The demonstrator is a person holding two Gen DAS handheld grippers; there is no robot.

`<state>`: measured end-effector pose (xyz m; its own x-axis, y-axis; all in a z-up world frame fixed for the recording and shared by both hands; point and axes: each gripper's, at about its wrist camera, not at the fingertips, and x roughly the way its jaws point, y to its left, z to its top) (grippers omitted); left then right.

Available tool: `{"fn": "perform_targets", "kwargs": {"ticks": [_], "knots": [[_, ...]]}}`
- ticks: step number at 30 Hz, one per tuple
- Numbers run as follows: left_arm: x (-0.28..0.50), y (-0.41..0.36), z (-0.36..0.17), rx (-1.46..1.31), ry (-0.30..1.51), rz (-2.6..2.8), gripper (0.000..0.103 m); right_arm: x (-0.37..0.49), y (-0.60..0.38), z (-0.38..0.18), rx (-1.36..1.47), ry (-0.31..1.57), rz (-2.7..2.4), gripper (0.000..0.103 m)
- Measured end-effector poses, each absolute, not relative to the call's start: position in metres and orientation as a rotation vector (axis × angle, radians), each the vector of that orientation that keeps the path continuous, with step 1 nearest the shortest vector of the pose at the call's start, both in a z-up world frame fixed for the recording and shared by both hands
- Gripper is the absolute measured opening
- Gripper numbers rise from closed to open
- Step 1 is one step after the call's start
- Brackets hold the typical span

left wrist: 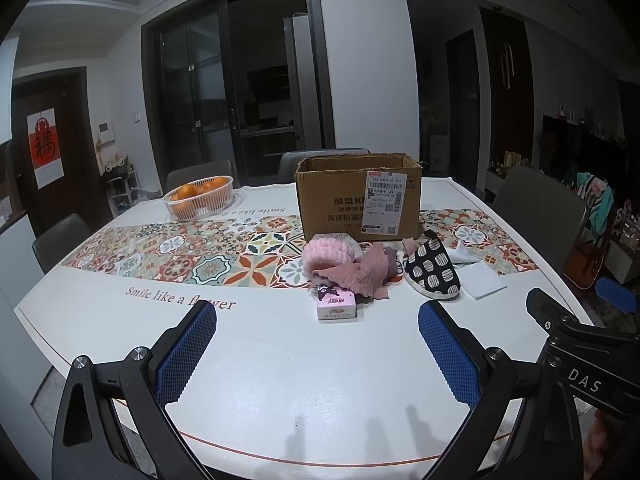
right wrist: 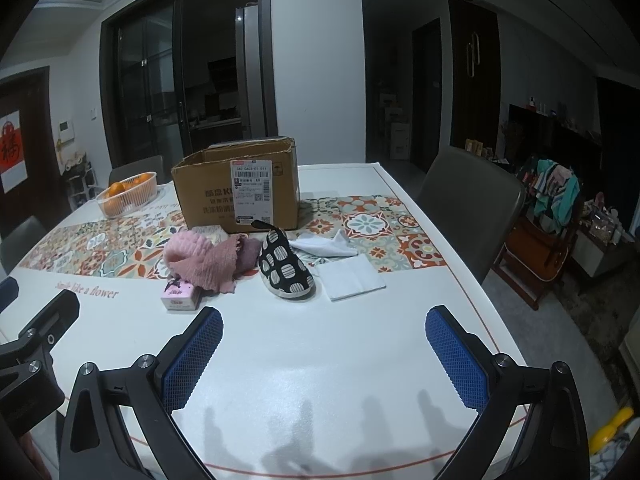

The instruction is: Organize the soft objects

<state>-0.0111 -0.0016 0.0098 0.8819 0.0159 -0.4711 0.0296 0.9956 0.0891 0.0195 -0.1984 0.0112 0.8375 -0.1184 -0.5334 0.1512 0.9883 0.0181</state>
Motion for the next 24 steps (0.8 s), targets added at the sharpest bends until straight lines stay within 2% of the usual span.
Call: {"fn": "perform_targets", "kwargs": {"ticks": [24], "knots": [[-0.0126,-0.0009,0.0119,0.084,0.490,-0.007,0.103,0.0202,-0.1987,0.0124,0.064,0.561,-0.141,0.103]]}}
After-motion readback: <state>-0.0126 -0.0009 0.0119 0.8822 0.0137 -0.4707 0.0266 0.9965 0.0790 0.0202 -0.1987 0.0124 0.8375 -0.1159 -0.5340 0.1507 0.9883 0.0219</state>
